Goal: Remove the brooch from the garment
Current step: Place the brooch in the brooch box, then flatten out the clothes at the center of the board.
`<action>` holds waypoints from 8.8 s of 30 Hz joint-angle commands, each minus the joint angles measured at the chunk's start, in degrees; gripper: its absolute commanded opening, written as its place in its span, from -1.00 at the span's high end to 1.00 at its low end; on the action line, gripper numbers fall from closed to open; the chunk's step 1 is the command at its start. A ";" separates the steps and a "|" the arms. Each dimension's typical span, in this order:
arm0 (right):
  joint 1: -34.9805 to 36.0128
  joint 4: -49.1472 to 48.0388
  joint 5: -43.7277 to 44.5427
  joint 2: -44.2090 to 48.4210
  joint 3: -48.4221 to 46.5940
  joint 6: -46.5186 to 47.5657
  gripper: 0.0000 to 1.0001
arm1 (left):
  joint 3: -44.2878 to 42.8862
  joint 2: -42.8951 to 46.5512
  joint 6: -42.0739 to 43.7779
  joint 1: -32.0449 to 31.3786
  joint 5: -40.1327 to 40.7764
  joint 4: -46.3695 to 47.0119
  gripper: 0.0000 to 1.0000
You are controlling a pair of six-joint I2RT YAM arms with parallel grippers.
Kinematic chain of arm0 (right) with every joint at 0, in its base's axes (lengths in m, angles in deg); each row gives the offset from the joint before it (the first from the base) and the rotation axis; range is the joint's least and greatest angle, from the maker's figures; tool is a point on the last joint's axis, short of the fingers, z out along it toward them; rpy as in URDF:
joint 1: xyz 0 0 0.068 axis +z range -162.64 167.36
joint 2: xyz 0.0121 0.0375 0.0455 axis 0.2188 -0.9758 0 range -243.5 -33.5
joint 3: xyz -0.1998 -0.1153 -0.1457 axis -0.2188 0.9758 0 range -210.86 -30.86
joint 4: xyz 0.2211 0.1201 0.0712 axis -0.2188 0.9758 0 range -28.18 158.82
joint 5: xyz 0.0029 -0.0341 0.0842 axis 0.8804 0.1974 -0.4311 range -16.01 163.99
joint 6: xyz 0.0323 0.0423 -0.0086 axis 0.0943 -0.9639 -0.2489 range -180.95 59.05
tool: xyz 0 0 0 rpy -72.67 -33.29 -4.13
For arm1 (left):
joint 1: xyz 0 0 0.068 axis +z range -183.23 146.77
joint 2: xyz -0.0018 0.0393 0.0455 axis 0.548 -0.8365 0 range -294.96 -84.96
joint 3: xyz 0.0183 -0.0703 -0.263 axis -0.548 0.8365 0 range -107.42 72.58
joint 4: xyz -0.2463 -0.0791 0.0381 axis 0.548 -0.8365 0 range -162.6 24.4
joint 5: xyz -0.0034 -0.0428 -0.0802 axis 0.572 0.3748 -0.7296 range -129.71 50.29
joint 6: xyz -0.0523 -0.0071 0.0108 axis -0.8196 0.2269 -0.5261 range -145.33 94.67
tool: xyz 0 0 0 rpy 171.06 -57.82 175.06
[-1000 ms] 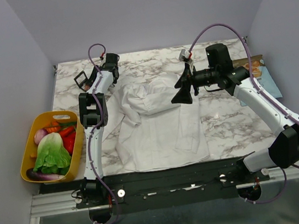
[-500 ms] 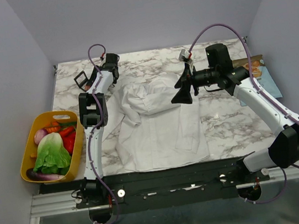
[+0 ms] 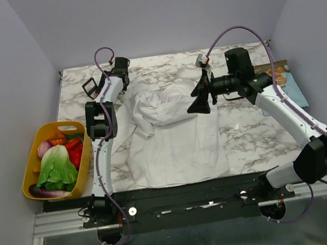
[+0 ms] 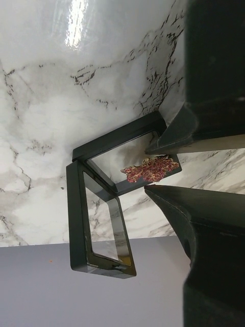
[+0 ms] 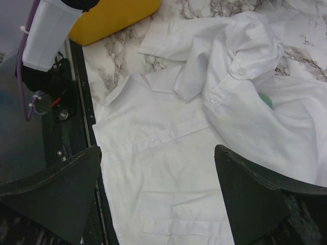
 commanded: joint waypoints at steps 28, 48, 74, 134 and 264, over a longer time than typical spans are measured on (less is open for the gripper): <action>-0.19 -0.04 -1.15 -1.29 0.39 0.19 -1.00 | 3.97 6.57 -0.74 0.40 -4.14 1.90 0.17; -0.28 -0.21 1.04 -1.56 0.56 0.80 -1.00 | 11.61 20.63 -1.09 -1.01 -13.72 3.82 -0.90; -8.89 -5.31 3.07 2.22 2.67 -2.72 -0.93 | 28.33 35.60 3.66 -24.20 -40.71 4.54 -0.97; -0.98 17.80 32.07 -52.97 -49.53 -8.08 -0.82 | 53.98 48.32 -0.12 -17.62 -38.07 13.41 -0.97; 7.02 22.64 48.68 -61.85 -52.62 -9.05 0.52 | 41.87 36.56 -8.12 -13.14 -45.28 21.32 -0.97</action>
